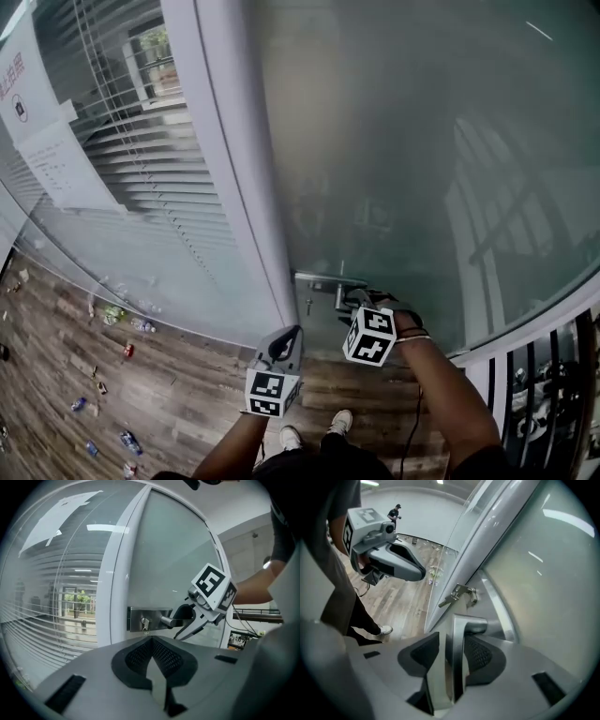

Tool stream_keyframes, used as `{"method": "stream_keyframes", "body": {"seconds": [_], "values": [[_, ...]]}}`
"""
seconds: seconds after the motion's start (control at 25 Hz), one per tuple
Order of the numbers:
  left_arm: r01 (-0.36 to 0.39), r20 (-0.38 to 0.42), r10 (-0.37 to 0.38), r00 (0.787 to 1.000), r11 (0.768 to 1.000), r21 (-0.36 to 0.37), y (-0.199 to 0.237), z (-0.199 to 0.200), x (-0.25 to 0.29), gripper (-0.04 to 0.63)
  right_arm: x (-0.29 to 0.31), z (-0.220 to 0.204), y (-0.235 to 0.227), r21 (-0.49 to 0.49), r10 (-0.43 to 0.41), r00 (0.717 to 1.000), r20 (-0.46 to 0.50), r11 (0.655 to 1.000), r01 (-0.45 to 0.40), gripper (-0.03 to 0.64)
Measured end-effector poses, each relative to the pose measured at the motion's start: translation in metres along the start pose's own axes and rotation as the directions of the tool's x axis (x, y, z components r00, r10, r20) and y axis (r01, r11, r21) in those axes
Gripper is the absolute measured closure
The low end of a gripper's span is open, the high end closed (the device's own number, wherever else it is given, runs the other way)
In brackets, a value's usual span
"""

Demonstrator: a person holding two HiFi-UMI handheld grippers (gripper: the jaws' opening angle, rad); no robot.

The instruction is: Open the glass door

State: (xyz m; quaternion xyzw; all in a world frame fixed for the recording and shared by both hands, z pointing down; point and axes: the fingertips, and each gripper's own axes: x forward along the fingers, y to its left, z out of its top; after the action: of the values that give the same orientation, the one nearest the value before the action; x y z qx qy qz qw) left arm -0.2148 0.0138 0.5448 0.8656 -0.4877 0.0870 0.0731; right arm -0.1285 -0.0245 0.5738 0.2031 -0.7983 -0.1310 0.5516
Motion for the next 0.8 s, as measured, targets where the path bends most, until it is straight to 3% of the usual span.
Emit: {"method": "stream_keyframes", "body": {"seconds": [0.04,0.12,0.32,0.48,0.56,0.68,0.8], "values": [[-0.006,-0.002,0.006,1.0,1.0,-0.001,0.001,-0.001,0.001,0.592,0.004,0.001,0.0,0.004,0.01,1.0,0.003,1.0,-0.01,0.461],[-0.019,-0.003,0.018,1.0,1.0,-0.006,0.003,-0.001,0.003,0.592,0.01,0.001,-0.002,-0.007,0.0,1.0,0.011,1.0,0.0,0.582],[-0.04,-0.019,0.04,0.999,0.999,-0.012,0.006,-0.006,0.005,0.592,0.012,0.006,-0.002,0.002,-0.011,0.997,0.08,1.0,0.011,0.589],[-0.021,-0.025,0.021,0.999,1.0,-0.02,-0.006,-0.009,0.01,0.592,0.01,0.007,-0.002,0.076,-0.008,0.982,0.19,0.997,-0.006,0.589],[-0.019,-0.027,0.018,0.999,0.999,-0.033,-0.008,-0.01,0.008,0.592,0.009,0.014,-0.003,0.132,-0.035,0.954,0.296,0.991,-0.005,0.589],[-0.034,-0.024,0.031,0.999,0.99,-0.138,-0.006,-0.013,0.008,0.592,0.01,0.025,-0.005,0.227,-0.083,0.88,0.469,0.974,-0.029,0.589],[-0.041,-0.019,0.038,0.999,0.981,-0.19,-0.005,-0.01,0.015,0.592,0.01,0.028,-0.007,0.255,-0.073,0.839,0.539,0.964,-0.079,0.589]]}}
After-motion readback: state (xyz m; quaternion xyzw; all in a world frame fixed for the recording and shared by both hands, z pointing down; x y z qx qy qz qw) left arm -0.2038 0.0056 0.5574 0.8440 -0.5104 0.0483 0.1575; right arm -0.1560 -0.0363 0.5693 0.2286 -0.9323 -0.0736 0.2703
